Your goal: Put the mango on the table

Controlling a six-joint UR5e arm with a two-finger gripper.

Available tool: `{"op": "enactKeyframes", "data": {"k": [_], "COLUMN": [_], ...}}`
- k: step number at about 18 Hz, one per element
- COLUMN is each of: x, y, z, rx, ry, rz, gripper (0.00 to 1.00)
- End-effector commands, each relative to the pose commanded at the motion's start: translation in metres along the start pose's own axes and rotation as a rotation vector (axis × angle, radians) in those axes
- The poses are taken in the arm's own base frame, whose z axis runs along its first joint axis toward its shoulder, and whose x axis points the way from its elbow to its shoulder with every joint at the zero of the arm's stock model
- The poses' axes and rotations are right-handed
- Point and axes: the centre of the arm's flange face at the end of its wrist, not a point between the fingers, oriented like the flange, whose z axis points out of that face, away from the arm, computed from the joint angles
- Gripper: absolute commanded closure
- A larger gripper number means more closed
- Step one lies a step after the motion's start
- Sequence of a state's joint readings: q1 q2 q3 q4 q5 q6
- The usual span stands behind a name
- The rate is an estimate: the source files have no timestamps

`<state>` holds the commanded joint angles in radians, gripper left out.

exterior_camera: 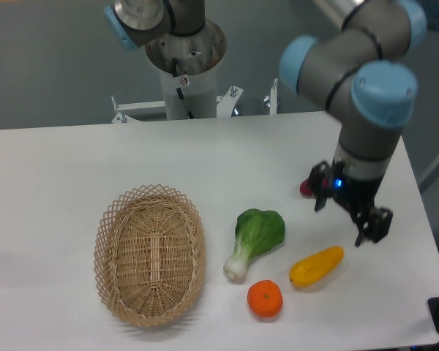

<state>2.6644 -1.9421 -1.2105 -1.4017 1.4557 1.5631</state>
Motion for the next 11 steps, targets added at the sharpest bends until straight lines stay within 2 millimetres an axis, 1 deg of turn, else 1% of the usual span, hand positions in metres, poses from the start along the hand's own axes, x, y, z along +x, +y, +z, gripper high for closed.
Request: {"op": "enactKeyframes", "data": {"k": [1,4,5,10,11], "x": [0.0,-0.004,-0.002,0.0,0.0], "y": [0.007,0.028,0.033,0.066,0.068], "z": [-0.01,-0.02,-0.028,-0.044,-0.044], "rx": [-0.003,-0.009,-0.009,-0.021,-0.023], "ry": [-0.003,-0.013,-0.023,-0.023,-0.022], "rz": [-0.012,-0.028,-0.014,0.011,0.019], "gripper": [0.0,0.0,0.0,0.0,0.0]}}
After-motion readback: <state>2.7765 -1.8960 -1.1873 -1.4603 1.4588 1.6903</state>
